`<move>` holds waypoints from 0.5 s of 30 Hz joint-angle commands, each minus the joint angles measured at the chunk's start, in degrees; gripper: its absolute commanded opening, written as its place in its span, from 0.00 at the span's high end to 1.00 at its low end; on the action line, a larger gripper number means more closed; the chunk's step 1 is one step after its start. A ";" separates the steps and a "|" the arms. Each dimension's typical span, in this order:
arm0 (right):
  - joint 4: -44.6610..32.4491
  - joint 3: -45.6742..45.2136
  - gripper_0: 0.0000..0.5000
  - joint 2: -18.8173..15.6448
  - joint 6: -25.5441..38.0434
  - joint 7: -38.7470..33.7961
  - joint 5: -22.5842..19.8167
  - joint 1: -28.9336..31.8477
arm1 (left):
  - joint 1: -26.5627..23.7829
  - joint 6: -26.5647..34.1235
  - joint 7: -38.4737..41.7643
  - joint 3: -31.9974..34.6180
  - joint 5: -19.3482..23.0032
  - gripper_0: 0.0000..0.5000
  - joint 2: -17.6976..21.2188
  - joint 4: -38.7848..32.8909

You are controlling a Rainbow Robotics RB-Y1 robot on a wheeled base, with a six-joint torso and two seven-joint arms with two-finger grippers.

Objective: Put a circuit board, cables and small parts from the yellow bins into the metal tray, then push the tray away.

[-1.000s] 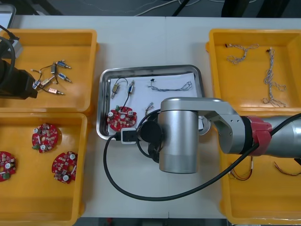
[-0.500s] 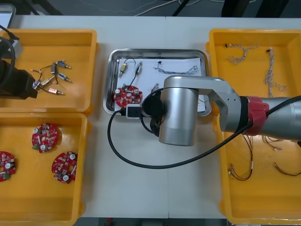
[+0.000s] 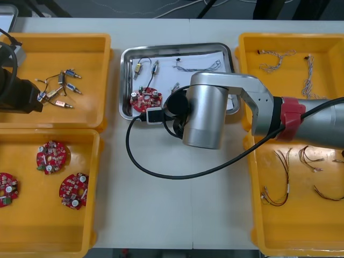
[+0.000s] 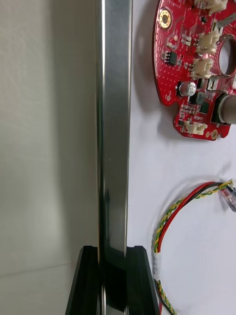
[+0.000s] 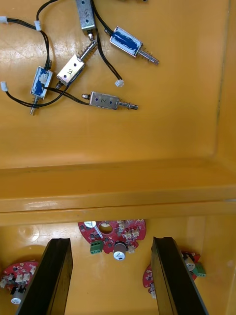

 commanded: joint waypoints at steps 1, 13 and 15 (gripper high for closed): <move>1.04 0.51 1.00 0.37 -1.11 3.06 -0.41 -3.77 | 0.77 0.37 -3.06 1.68 0.38 0.06 2.40 -1.92; 5.17 0.51 1.00 0.81 -4.19 3.15 -0.41 -5.35 | 0.77 0.37 -3.06 1.68 0.38 0.06 2.40 -1.92; 5.87 0.51 1.00 0.99 -4.36 3.15 -0.41 -5.79 | 0.77 0.37 -3.06 1.68 0.38 0.06 2.40 -1.92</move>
